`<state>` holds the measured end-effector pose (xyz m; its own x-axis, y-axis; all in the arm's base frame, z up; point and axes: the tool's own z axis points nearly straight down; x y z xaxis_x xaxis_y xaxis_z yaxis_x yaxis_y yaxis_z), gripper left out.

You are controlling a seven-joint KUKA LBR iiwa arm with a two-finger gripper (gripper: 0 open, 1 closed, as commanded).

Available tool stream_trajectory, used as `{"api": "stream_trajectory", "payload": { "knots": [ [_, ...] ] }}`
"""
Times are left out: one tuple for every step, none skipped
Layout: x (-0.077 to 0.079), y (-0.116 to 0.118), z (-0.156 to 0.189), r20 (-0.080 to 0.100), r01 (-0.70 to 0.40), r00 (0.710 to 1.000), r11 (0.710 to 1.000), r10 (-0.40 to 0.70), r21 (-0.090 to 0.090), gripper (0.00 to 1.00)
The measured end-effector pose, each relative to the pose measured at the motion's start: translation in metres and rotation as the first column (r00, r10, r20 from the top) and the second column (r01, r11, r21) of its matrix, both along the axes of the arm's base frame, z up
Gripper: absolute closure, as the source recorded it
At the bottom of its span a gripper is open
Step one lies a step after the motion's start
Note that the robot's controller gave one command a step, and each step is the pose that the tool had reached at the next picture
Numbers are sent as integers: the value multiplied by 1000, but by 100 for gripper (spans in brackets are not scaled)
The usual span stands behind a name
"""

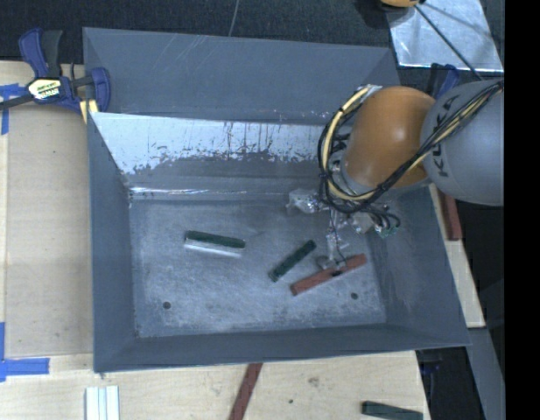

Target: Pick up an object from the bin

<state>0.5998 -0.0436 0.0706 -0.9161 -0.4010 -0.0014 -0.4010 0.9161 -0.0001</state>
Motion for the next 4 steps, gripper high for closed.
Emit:
{"api": "stream_trajectory", "payload": {
  "knots": [
    [-1,0,0,0,-1,1000,1000,1,0,0],
    [-119,10,3,24,-33,999,999,33,0,100],
    [-125,10,4,39,-33,999,999,33,0,100],
    [-123,13,11,21,-30,999,1000,30,-1,100]
  ]
}}
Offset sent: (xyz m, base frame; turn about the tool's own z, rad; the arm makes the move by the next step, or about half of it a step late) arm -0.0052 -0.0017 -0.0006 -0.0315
